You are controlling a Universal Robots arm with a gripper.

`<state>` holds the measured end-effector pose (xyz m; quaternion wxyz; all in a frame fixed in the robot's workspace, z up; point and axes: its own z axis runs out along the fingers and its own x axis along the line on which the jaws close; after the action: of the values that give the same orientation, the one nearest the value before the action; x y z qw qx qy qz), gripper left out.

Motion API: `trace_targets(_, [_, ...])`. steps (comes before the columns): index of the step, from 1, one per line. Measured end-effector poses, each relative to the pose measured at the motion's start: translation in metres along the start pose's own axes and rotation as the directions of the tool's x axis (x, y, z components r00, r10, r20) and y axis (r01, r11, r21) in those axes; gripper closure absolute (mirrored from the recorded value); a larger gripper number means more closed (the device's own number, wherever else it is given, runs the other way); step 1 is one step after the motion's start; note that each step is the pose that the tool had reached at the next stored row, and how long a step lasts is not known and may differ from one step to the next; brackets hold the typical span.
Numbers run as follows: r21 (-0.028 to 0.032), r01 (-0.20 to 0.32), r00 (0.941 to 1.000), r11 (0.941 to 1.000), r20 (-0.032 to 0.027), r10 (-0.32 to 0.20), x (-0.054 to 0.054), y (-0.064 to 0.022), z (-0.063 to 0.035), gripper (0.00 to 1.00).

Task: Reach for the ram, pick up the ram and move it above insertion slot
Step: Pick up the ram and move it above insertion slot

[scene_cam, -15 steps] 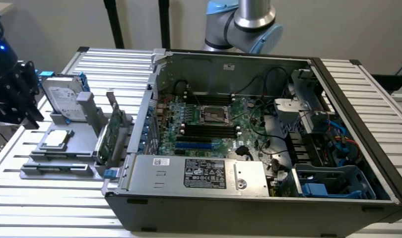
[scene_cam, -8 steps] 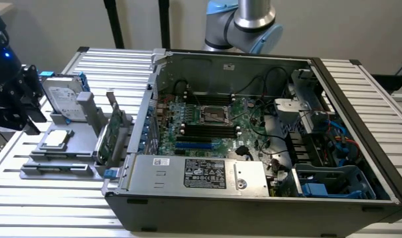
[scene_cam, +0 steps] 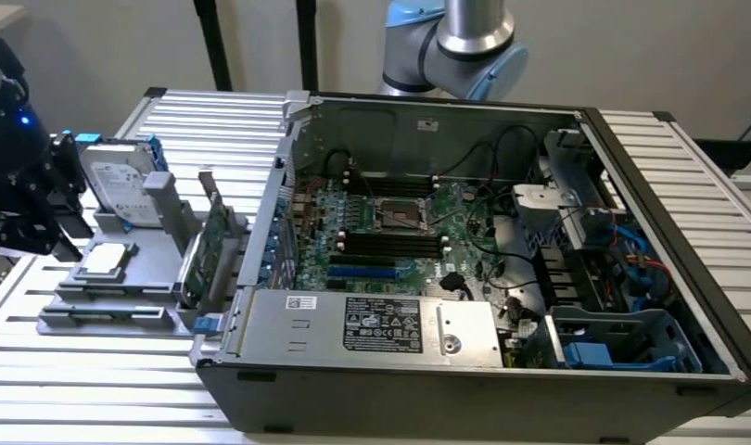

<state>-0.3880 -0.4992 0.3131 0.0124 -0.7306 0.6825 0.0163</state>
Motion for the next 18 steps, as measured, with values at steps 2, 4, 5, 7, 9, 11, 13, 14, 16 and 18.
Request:
trace_targets(2, [0.0001,0.000,1.0000,1.0000,0.0001,0.000,0.000,0.0001,0.0036,0.64])
trace_targets(4, [0.0002,0.000,1.0000,1.0000,0.0002,0.000,0.001,0.0003,0.0073,0.64])
trace_targets(5, [0.0002,0.000,1.0000,1.0000,0.0001,0.000,0.001,0.0005,0.0092,0.64])
trace_targets(7, [0.0002,0.000,1.0000,1.0000,0.0001,0.000,0.002,0.0008,0.0127,0.64])
trace_targets(9, [0.0001,0.000,1.0000,1.0000,0.0001,0.000,0.003,0.0015,0.0163,0.64])
trace_targets(11, [0.0000,0.001,1.0000,1.0000,0.0000,-0.001,0.003,0.0029,0.0198,0.64])
trace_targets(13, [0.0001,0.002,1.0000,1.0000,0.0001,-0.002,0.004,0.0043,0.0235,0.64])
trace_targets(14, [0.0001,0.002,1.0000,1.0000,0.0001,-0.002,0.004,0.0050,0.0254,0.64])
trace_targets(16, [0.0000,0.002,1.0000,1.0000,0.0001,-0.002,0.005,0.0062,0.0291,0.64])
trace_targets(18, [-0.0002,0.002,1.0000,1.0000,0.0001,-0.002,0.005,0.0070,0.0327,0.64])
